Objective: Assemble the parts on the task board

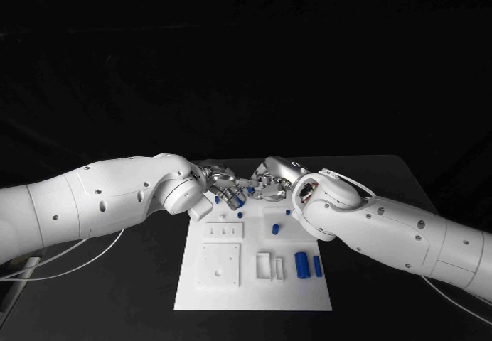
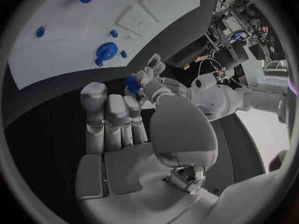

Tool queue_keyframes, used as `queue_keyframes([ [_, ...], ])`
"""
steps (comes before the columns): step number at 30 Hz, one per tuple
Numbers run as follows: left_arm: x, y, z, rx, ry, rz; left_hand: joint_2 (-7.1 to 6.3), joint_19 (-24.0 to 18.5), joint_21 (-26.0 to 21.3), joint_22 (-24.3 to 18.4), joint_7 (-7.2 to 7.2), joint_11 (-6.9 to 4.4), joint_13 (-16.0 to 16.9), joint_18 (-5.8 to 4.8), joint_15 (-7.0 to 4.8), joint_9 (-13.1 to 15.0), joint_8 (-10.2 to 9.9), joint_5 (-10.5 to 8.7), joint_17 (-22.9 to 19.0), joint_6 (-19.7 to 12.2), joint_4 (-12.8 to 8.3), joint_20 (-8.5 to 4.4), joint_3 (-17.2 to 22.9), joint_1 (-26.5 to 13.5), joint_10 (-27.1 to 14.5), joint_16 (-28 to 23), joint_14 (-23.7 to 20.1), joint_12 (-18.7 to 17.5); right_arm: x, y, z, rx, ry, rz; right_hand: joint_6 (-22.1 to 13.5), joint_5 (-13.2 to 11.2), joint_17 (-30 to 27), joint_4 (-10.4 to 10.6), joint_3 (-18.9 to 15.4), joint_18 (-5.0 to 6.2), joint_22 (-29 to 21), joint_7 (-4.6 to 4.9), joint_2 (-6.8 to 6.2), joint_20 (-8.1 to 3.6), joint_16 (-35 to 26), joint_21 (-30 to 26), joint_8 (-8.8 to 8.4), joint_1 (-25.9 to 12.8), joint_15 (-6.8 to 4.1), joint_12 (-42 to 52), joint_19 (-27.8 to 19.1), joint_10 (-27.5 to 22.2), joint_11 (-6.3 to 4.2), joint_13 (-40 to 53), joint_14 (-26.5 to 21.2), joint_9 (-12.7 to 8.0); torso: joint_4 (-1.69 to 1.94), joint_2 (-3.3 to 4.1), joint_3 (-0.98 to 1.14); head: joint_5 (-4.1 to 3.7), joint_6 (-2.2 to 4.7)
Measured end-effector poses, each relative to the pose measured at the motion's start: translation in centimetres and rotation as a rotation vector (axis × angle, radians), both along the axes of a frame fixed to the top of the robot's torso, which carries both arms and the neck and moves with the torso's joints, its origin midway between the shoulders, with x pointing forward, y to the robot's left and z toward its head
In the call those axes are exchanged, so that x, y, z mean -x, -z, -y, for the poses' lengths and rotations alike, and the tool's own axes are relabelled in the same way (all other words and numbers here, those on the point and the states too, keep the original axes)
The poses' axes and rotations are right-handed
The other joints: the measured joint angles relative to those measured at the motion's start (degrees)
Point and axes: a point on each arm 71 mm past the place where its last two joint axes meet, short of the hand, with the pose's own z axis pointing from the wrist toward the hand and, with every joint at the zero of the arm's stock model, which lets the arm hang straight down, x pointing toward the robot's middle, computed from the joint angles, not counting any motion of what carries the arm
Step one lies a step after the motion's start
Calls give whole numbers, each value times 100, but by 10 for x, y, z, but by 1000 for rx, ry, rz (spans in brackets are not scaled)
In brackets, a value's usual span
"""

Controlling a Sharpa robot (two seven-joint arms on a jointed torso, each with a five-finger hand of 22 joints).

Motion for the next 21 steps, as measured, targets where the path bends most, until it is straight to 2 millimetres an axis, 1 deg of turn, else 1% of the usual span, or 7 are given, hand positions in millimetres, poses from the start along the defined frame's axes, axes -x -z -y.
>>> queue_keyframes([
  [3,0,1,0,-2,0,-6,186,0,-18,6,-36,-25,-7,0,0,4,-1,112,7,36,-135,0,23,131,25,23,0,0,0,1,-1,2,-2,-2,9,0,0,0,0,0,0,-7,-6,0,0,0,-2,-6,0,0,0,0,0,0,0,0,0,1,0,-7,-3],
  [8,0,2,0,-5,2,-12,471,0,-18,34,-76,-62,-21,0,0,40,-17,388,30,78,-392,0,154,423,63,48,0,-58,1,2,-3,4,-5,-4,20,1,0,0,0,0,-1,0,-23,0,0,0,-8,-22,0,0,0,1,1,0,0,-1,3,4,-1,-19,-13],
  [10,0,2,0,-6,3,-13,510,0,-18,53,-92,-74,-27,0,0,51,-35,471,47,94,-480,0,196,519,75,63,0,-84,1,2,-3,5,-5,-5,31,0,0,0,0,0,-1,-5,-23,0,0,-1,-19,-23,0,0,0,1,1,1,0,-1,4,7,-1,-19,-18],
  [15,0,2,0,-8,7,-16,580,-21,28,110,-97,-103,-27,0,-21,98,-52,504,89,100,-608,-21,260,598,166,107,21,-151,1,3,-3,7,-5,-8,51,0,0,0,0,0,-1,-3,-23,0,0,-1,-16,-23,0,0,0,1,1,1,0,-4,5,9,-1,-20,-27],
  [17,0,2,0,-9,9,-17,609,-21,62,130,-79,-105,-27,0,-41,102,-51,585,104,119,-650,-21,303,628,212,135,41,-155,1,4,-3,8,-6,-9,57,0,-2,0,0,0,-1,1,-38,0,0,-1,4,-38,0,0,0,1,1,-1,0,-4,3,8,0,-24,-34],
  [19,0,2,1,-9,12,-17,590,-51,93,164,-79,-104,-34,1,-60,101,-46,1046,117,118,-735,-51,387,662,226,152,23,-209,1,4,-4,10,-6,-11,58,0,-5,0,0,0,-1,0,-44,0,0,-1,6,-43,0,0,0,-11,-10,-7,0,-4,2,7,0,-25,-37],
  [21,0,2,1,-9,14,-18,590,-64,143,212,-77,-101,-34,1,-63,101,-45,1307,134,120,-781,-65,430,662,252,155,20,-217,1,4,-3,11,-6,-12,83,0,-5,0,-1,0,-1,-5,-44,0,0,-1,6,-43,1,0,0,-16,-15,-7,-1,-3,1,6,1,-27,-39],
])
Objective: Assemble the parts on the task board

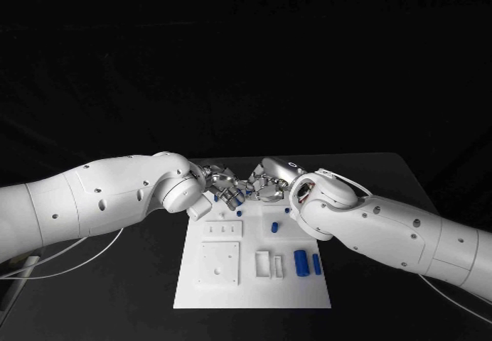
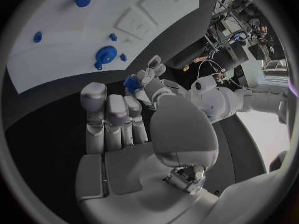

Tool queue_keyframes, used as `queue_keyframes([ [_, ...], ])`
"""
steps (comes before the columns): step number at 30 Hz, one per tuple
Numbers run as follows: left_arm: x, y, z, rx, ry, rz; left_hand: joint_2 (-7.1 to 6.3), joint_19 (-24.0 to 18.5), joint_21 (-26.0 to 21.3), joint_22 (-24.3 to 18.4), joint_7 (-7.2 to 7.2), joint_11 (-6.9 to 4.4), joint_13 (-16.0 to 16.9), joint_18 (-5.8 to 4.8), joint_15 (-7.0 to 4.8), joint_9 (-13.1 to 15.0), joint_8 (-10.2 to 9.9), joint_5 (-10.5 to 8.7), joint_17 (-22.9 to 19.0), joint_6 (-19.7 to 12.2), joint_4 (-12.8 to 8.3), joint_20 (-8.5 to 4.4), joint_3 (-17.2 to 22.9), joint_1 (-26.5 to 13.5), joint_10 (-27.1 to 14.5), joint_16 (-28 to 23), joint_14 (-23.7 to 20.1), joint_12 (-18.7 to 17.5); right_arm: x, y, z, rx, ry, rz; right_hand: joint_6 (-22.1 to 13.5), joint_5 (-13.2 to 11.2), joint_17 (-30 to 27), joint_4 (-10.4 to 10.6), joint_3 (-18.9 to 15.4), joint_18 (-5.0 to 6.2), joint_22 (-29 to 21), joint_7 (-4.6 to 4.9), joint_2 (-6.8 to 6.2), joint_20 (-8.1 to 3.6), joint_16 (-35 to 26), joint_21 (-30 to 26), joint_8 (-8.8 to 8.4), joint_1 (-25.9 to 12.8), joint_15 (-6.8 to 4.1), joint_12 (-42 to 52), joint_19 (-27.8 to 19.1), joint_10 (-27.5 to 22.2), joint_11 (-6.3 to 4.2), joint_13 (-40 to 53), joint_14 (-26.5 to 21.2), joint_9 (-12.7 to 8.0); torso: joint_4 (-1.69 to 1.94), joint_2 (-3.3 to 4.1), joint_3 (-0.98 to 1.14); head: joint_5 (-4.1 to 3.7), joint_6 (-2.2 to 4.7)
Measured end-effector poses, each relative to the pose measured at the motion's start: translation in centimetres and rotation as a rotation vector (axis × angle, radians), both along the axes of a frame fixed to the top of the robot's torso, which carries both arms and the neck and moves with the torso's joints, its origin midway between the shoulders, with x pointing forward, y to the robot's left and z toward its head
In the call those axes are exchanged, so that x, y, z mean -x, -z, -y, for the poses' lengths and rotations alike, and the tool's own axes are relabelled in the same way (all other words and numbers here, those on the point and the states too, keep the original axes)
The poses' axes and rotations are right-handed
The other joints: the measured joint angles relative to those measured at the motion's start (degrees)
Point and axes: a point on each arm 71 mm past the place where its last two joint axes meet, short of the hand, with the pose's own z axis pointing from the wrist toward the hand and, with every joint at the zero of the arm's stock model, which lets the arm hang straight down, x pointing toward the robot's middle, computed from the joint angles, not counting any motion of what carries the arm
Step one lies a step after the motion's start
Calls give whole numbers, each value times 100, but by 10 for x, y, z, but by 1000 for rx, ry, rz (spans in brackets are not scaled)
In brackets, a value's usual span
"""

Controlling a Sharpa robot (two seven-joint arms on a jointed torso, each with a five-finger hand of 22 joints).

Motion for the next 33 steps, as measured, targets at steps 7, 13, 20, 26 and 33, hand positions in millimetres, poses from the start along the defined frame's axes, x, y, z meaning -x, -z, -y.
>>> queue_keyframes([
  [7,0,1,0,-3,7,-2,77,-69,198,223,61,-85,3,0,-54,-1,1,406,190,59,17,-69,152,-276,202,240,30,-21,0,1,0,4,-2,-4,5,0,0,0,-1,0,0,-3,-7,0,0,0,0,8,0,0,0,-6,-6,0,0,1,1,-3,1,-9,-4],
  [13,0,1,-1,-10,17,-2,87,-134,454,475,64,-107,48,0,-156,1,1,707,650,61,-404,-133,573,-728,219,756,-73,230,0,1,-1,7,-6,-8,6,-1,0,0,-2,0,-1,-5,1,0,-20,0,0,16,0,0,0,-6,-6,0,0,2,2,-3,1,-11,-8],
  [20,1,2,0,-21,31,-1,143,-192,740,807,37,-197,175,0,-236,85,1,805,967,32,-482,-192,610,-935,210,1330,-175,647,0,2,0,11,-9,-8,14,-6,-15,-1,-2,-1,-1,-14,8,0,-20,-1,-2,23,0,0,0,-6,-5,-10,0,3,4,-3,2,-15,-17],
  [26,1,2,0,-28,39,3,118,-201,890,989,33,-248,352,0,-266,206,1,973,1073,26,-564,-244,658,-1026,203,1623,-205,867,0,3,0,12,-13,-8,37,-8,-15,1,-1,0,-1,-38,8,0,-20,-1,-6,23,0,0,0,-6,-5,-14,0,1,3,0,-1,-10,-23],
  [33,1,4,0,-34,44,7,-65,-211,1041,1165,63,-280,521,0,-319,455,23,1240,1155,56,-592,-296,642,-983,210,1871,-212,1044,0,4,0,11,-18,-10,48,-24,-25,17,15,0,-2,-49,8,0,-57,-1,-25,23,0,-8,0,-5,-5,-19,0,-3,4,3,-1,-17,-31],
])
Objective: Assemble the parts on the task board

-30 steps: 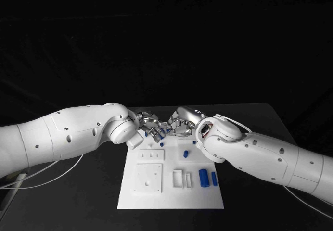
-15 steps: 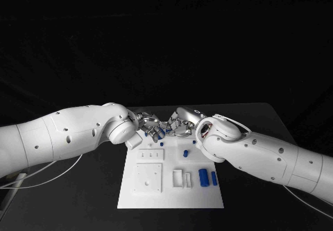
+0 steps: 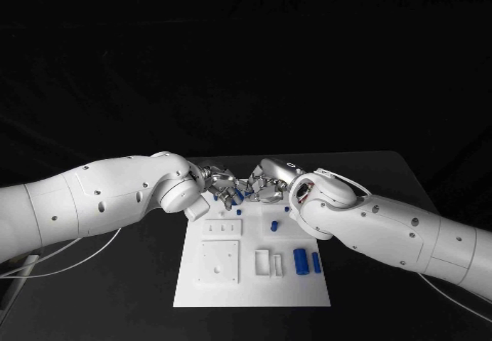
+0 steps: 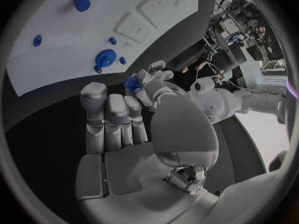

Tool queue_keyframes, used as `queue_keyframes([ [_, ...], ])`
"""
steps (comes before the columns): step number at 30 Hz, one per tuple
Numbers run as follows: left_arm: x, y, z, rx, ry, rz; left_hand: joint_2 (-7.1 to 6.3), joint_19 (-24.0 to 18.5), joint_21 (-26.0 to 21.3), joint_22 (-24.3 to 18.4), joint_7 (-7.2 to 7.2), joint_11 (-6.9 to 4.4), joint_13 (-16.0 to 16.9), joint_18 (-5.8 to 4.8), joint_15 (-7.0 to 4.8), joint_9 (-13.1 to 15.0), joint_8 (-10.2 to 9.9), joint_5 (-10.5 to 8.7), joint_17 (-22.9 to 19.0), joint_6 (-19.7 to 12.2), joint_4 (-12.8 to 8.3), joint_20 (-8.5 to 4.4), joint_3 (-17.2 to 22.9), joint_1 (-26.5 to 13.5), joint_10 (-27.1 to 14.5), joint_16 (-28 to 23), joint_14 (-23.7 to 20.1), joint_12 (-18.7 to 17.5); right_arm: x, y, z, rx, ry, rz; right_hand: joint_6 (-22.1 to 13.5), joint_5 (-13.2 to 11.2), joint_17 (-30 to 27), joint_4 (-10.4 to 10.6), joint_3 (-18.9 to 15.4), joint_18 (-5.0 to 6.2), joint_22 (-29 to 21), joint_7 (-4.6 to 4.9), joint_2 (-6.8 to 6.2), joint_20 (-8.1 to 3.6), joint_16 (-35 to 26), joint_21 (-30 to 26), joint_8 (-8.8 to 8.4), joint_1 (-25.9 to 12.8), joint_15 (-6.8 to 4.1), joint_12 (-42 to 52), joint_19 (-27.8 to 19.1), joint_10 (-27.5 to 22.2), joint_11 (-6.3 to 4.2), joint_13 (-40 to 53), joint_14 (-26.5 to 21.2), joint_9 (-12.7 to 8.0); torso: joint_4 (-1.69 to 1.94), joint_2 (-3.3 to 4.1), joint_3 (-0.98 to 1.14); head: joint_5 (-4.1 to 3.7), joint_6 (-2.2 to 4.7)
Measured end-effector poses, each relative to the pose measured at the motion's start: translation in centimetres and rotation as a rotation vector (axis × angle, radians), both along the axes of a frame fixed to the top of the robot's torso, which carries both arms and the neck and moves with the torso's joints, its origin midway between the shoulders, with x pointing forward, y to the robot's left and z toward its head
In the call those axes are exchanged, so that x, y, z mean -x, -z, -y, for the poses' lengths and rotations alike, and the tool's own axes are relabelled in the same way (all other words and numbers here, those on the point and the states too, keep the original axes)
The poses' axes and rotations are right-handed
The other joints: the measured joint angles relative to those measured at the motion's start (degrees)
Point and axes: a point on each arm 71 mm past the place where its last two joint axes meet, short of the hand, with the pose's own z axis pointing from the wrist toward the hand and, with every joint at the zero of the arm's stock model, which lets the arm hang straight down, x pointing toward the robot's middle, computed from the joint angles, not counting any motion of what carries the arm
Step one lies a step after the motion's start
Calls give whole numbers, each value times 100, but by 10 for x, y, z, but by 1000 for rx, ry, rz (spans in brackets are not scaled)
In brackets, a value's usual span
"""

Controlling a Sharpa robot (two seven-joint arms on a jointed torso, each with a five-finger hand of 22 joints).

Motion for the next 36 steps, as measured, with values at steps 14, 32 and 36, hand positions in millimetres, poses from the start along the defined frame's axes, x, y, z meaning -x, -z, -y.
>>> queue_keyframes([
  [14,0,2,0,-4,6,8,-289,0,105,232,28,-43,277,-61,-50,124,4,-201,77,29,239,-40,-56,297,21,323,8,245,0,4,3,-11,-4,-13,-258,5,-82,168,-91,0,-1,48,-35,0,-79,-111,72,-20,0,-111,0,-73,30,-86,0,-3,0,-1,3,5,-27],
  [32,0,0,0,9,20,27,-274,0,175,356,60,-62,363,-55,-80,124,-21,-156,140,62,210,-81,-24,368,38,389,39,394,-5,12,19,-10,27,-40,-736,81,-190,451,-440,0,-1,177,-173,42,-200,-356,56,20,46,-260,0,-217,133,-277,-50,-4,-4,-3,5,-6,-47],
  [36,-1,1,-3,3,17,32,-262,0,175,387,62,-62,376,-52,-81,124,-25,-74,153,64,171,-81,-17,356,38,412,41,426,-5,14,24,-15,36,-47,-1000,90,-233,566,-709,0,-1,241,-192,83,-223,-457,56,40,69,-284,0,-248,163,-347,-74,-14,-5,-3,9,-6,-52],
])
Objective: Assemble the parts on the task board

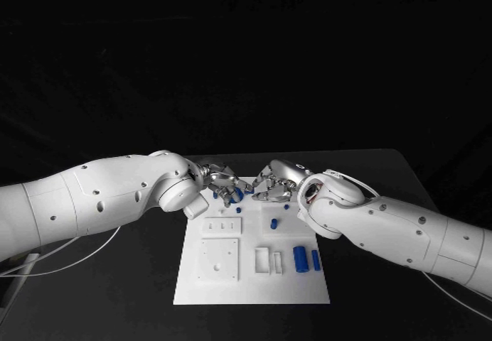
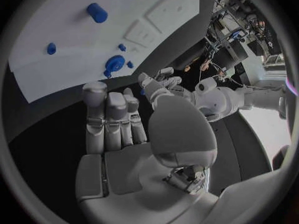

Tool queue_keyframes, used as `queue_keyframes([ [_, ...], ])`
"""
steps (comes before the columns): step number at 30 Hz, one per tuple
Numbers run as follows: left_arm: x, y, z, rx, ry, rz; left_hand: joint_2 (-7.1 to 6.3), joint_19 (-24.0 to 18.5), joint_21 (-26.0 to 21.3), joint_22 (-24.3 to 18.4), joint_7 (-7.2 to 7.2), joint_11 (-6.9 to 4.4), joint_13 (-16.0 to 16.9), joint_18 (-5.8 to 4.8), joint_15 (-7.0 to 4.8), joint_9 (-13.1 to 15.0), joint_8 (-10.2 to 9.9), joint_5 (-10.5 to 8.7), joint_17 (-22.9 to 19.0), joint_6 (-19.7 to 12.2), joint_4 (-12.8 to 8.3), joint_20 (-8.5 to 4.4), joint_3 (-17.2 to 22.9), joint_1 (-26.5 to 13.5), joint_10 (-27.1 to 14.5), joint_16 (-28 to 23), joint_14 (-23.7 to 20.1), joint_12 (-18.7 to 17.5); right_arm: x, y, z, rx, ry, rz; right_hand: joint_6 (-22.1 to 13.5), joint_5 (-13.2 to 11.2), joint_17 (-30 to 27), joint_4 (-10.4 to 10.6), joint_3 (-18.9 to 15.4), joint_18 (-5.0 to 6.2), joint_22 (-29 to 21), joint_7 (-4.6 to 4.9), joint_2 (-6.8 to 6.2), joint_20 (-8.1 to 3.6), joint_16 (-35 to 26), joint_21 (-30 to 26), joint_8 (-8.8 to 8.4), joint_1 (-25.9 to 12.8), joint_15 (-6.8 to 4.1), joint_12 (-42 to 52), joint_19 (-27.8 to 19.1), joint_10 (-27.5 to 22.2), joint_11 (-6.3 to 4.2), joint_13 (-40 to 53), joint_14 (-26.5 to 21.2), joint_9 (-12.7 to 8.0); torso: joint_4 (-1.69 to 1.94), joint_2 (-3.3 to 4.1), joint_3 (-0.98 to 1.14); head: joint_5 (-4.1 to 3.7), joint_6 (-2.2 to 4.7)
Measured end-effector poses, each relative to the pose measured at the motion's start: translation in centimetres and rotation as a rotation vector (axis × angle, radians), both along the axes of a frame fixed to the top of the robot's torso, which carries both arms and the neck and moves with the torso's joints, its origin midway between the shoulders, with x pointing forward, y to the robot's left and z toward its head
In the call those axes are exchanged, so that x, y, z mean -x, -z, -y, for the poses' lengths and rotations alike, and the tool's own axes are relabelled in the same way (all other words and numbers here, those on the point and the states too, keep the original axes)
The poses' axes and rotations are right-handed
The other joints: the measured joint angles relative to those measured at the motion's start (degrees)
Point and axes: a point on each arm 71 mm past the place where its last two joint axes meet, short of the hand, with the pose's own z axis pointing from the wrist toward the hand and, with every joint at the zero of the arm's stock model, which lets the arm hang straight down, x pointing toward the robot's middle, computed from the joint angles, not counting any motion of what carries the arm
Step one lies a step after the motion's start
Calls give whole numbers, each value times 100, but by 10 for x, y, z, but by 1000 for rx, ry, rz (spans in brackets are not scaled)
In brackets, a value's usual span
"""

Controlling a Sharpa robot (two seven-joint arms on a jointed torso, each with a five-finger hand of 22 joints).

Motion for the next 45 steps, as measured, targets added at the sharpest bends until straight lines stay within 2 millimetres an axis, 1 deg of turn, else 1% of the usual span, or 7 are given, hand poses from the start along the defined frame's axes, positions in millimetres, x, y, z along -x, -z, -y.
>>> queue_keyframes([
  [13,-4,1,-12,-73,-20,18,34,98,134,131,18,-40,84,4,-113,0,15,18,61,20,-130,-97,-53,-110,39,65,202,330,-5,0,36,-39,68,23,-18,92,-120,54,60,-1,0,17,-40,0,-110,-256,0,87,19,-171,0,-96,-15,-245,-19,0,2,-4,2,62,-38],
  [22,-7,5,-21,-193,-47,18,65,206,356,293,18,-85,243,4,-192,1,15,41,219,21,-273,-205,-22,-219,85,301,422,863,-22,-32,70,-139,134,118,-34,339,-285,-37,231,50,0,14,-40,0,-297,-699,-1,87,53,-466,0,-280,8,-595,-121,1,0,-7,3,107,-143],
  [27,-6,13,-23,-258,-54,16,55,236,556,455,17,-102,555,4,-214,1,102,252,527,22,-322,-235,-70,-284,102,679,502,1484,-30,-52,82,-222,150,165,-118,510,-996,-216,162,142,-258,55,-59,73,-917,-2413,-1,106,87,-983,-219,-527,29,-1294,-401,1,1,-12,3,119,-239],
  [34,-3,30,-24,-350,-57,24,49,236,732,641,16,-122,815,5,-213,7,51,419,790,24,-410,-235,-13,-370,122,979,503,1797,-35,-68,90,-326,168,195,-175,668,-1241,-269,109,145,-335,71,-22,104,-886,-2693,-1,69,90,-983,-186,-613,40,-1609,-502,1,-14,-20,2,124,-342],
  [38,-2,39,-25,-383,-65,31,37,236,779,685,10,-122,877,5,-220,172,46,663,830,31,-416,-235,-7,-428,122,1050,513,1896,-35,-72,90,-362,167,202,-177,822,-1264,-269,109,145,-327,72,-22,81,-886,-2709,-1,69,109,-956,-162,-613,40,-1642,-520,1,-14,-20,2,103,-377],
  [40,-2,43,-25,-395,-71,37,26,236,821,708,9,-123,899,5,-231,633,28,785,850,32,-416,-235,-7,-497,123,1086,526,1943,-34,-74,88,-377,162,205,-177,843,-1284,-286,126,145,-307,72,-48,81,-854,-2744,-1,44,109,-956,-162,-612,40,-1671,-520,1,-13,-18,2,97,-384],
  [45,-2,49,-25,-415,-82,52,39,236,865,761,8,-124,968,5,-235,674,26,897,921,33,-439,-235,-30,-572,124,1183,544,2083,-31,-77,84,-401,151,207,-177,932,-1312,-292,132,144,-279,72,-54,98,-848,-2761,-1,38,109,-933,-144,-612,40,-1702,-520,1,-7,-12,1,91,-410],
])
